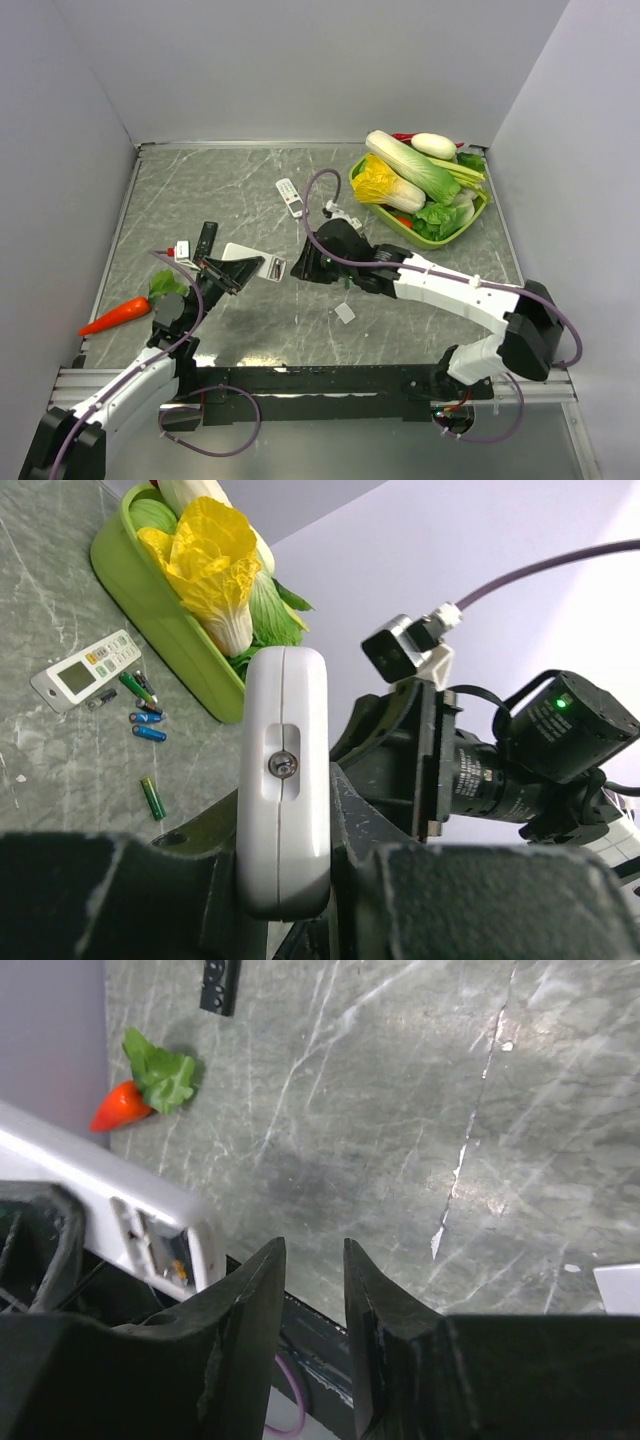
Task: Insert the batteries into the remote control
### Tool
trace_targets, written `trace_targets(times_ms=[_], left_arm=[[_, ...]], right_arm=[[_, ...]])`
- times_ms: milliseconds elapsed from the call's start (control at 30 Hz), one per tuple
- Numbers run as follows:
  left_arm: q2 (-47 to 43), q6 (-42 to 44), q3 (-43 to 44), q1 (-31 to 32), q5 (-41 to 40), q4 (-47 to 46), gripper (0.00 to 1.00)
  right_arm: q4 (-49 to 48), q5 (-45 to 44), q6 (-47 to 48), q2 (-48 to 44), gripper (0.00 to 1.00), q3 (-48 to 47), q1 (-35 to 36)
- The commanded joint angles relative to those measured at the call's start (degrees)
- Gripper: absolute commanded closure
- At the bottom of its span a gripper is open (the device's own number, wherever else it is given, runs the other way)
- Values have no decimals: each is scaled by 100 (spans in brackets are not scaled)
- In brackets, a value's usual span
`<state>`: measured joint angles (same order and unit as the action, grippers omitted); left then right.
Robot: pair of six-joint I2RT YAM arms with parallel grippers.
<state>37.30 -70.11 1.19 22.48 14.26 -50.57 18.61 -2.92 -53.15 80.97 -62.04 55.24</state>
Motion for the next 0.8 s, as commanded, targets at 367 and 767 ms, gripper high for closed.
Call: trace_targets(times_ms=[367,767], left_arm=[[-135,58,-611,28,-37,-155,98],[-91,41,-603,37,-11,-208,98]], right_arm=[[-578,-25,-126,-442,55,-36,-14],[-815,265,-205,-90,56,-98,-14]])
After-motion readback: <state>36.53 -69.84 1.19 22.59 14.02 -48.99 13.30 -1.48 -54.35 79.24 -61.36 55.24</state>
